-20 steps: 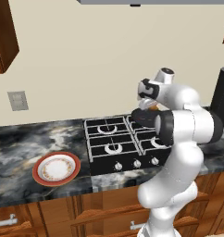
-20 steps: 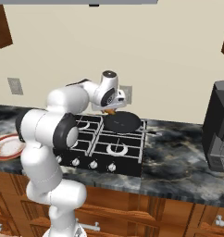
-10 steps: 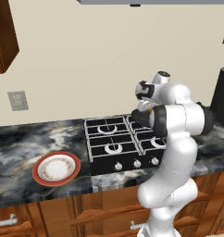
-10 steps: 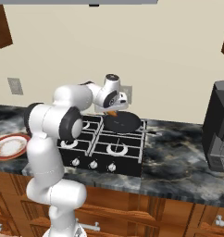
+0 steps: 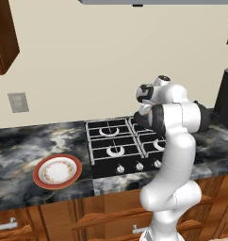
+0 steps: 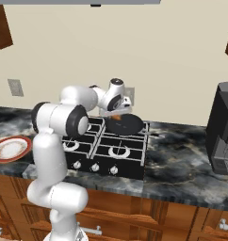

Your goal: Pick the croissant and place it on the pan. Then turn on the stove to warm the croissant.

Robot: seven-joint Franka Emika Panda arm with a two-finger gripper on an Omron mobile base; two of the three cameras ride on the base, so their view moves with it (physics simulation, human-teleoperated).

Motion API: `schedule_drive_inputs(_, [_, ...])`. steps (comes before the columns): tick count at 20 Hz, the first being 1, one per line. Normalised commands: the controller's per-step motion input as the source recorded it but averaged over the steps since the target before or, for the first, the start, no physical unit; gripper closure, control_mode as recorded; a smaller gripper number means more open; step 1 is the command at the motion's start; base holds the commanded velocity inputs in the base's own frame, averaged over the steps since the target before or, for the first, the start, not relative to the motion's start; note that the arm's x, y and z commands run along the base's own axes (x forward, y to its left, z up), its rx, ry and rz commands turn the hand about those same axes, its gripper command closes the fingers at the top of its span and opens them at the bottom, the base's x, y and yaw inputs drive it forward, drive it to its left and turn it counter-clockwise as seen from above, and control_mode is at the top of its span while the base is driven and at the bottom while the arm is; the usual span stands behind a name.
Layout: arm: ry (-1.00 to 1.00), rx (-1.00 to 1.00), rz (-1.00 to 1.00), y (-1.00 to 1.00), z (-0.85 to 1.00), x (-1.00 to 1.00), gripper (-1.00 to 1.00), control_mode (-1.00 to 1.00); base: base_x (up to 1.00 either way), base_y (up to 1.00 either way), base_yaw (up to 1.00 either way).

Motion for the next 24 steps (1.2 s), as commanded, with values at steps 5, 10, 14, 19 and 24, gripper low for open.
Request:
schedule_drive_inputs(5, [0.0,0.0,0.0,-0.14,-0.17,0.2,1.0,-1.0,0.0,0.0,0.0])
schedule_drive_inputs(10, [0.0,0.0,0.0,-0.18,-0.16,0.24,1.0,-1.0,0.0,0.0,0.0])
schedule_drive_inputs(14, [0.0,0.0,0.0,-0.18,-0.21,0.28,1.0,-1.0,0.0,0.0,0.0])
schedule_drive_inputs(19, [0.0,0.0,0.0,-0.22,-0.26,0.28,1.0,-1.0,0.0,0.0,0.0])
schedule_drive_inputs(24, [0.0,0.0,0.0,-0.19,-0.24,0.3,1.0,-1.0,0.0,0.0,0.0])
